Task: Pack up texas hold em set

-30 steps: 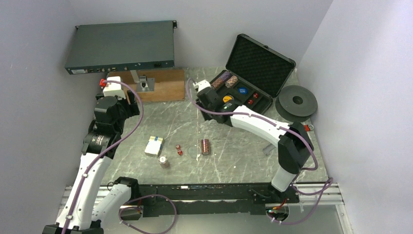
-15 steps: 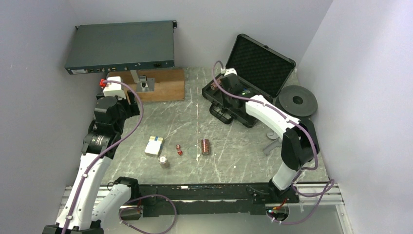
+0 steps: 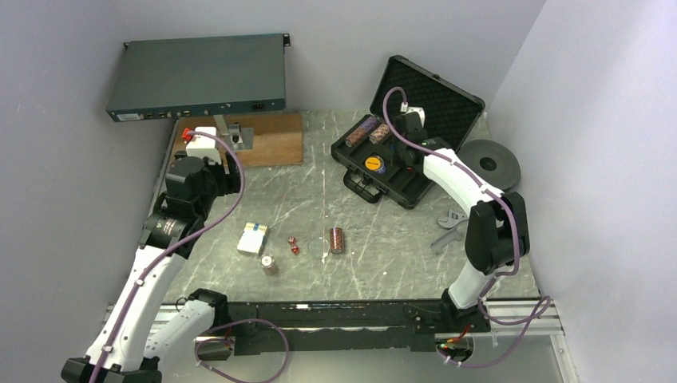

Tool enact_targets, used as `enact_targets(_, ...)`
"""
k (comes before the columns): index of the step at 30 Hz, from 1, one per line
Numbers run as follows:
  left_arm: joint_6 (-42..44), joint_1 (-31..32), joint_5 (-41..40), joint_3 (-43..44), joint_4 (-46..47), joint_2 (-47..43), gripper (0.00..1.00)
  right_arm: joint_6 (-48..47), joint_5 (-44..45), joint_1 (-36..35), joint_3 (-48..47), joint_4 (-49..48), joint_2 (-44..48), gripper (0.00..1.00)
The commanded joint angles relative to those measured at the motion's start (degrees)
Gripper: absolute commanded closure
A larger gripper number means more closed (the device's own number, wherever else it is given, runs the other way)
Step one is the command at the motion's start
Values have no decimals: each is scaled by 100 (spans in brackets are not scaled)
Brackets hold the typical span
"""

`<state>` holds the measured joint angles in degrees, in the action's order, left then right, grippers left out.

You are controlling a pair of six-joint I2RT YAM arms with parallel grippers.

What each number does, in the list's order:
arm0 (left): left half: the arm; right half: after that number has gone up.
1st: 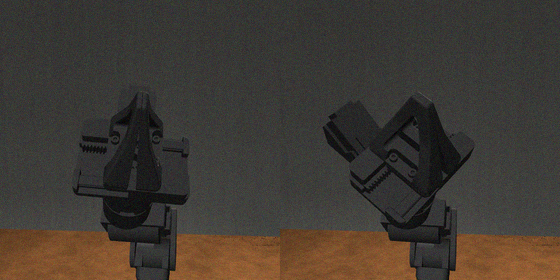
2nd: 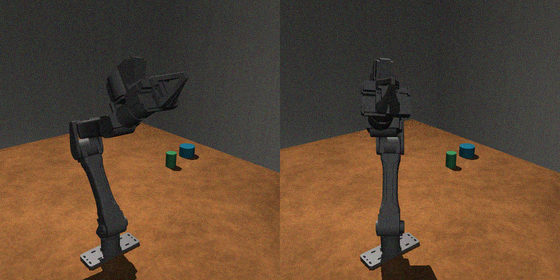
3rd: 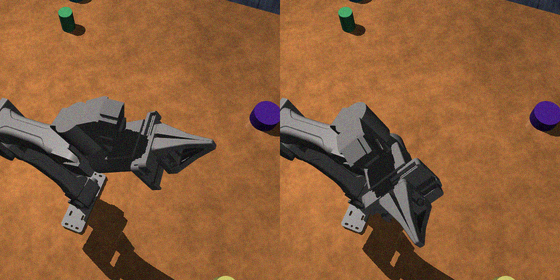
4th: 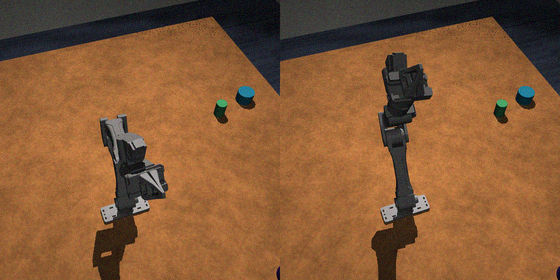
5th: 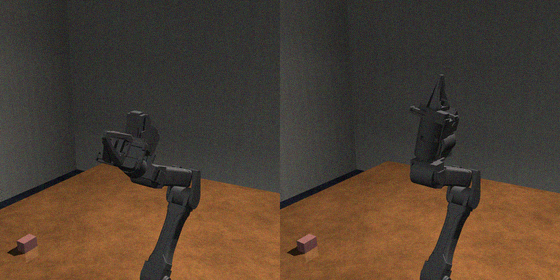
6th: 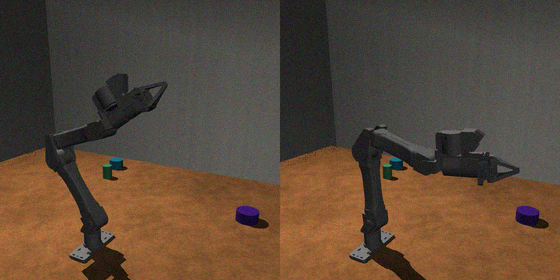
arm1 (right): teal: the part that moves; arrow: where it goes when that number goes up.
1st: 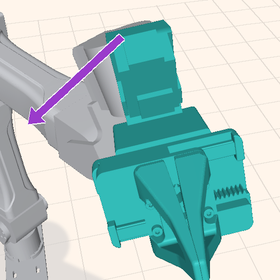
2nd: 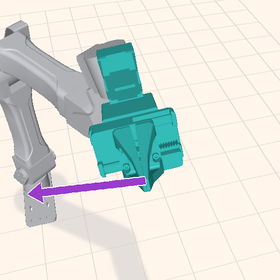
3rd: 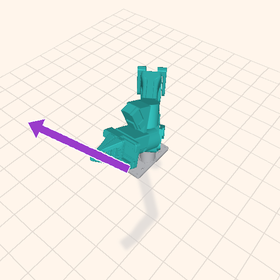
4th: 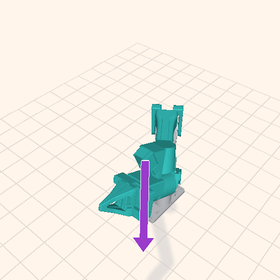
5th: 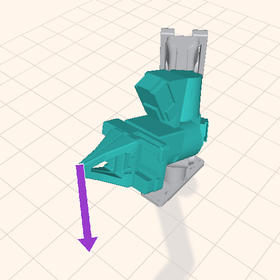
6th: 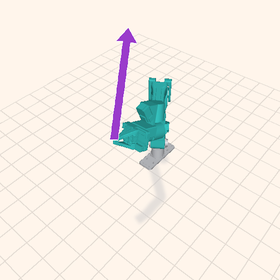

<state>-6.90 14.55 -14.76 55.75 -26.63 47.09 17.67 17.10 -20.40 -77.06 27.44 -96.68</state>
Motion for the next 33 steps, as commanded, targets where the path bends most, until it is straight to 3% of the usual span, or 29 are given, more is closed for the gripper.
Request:
enact_targets(1, 122, 84, 343, 236, -237, 132, 21, 194, -257, 219, -38, -153, -180, 100)
enact_targets(16, 240, 144, 361, -14, -176, 209, 20, 449, -453, 474, -166, -168, -812, 100)
enact_targets(29, 241, 145, 223, -2, -224, 277, 20, 561, -560, 624, 36, -424, -830, 100)
enact_targets(33, 241, 145, 204, -2, -232, 287, 20, 575, -637, 664, 81, -502, -799, 95)
